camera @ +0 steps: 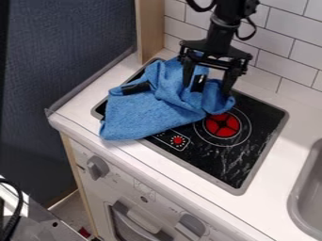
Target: Move the cloth from left to right
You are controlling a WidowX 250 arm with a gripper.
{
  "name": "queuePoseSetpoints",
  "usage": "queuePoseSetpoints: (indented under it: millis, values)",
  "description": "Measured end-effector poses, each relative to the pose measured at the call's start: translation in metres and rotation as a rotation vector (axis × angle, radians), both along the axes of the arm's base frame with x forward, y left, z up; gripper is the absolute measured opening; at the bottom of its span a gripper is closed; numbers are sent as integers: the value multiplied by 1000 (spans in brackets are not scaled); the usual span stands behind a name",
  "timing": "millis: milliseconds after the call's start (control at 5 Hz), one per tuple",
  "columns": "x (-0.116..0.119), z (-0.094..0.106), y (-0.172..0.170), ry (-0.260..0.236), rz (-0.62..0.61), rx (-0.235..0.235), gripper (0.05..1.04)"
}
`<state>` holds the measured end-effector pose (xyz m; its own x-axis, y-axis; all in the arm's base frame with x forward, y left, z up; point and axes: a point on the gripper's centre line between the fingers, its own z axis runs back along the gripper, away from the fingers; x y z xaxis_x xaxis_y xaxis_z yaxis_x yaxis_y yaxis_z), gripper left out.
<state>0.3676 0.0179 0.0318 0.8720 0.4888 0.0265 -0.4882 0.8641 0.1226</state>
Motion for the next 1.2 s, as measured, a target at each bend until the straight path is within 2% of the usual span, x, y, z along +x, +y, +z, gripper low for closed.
queuePoseSetpoints:
  millis: [400, 600, 800, 1000, 1200]
  values:
    - [-2, -20, 7, 60, 22, -2, 352]
    - [0, -19, 7, 64, 21, 3, 147]
    - [-4, -19, -2, 89, 18, -4, 61]
    - [-2, -10, -20, 111, 21, -62, 55]
    - [-7, -3, -53, 123, 56, -129, 55]
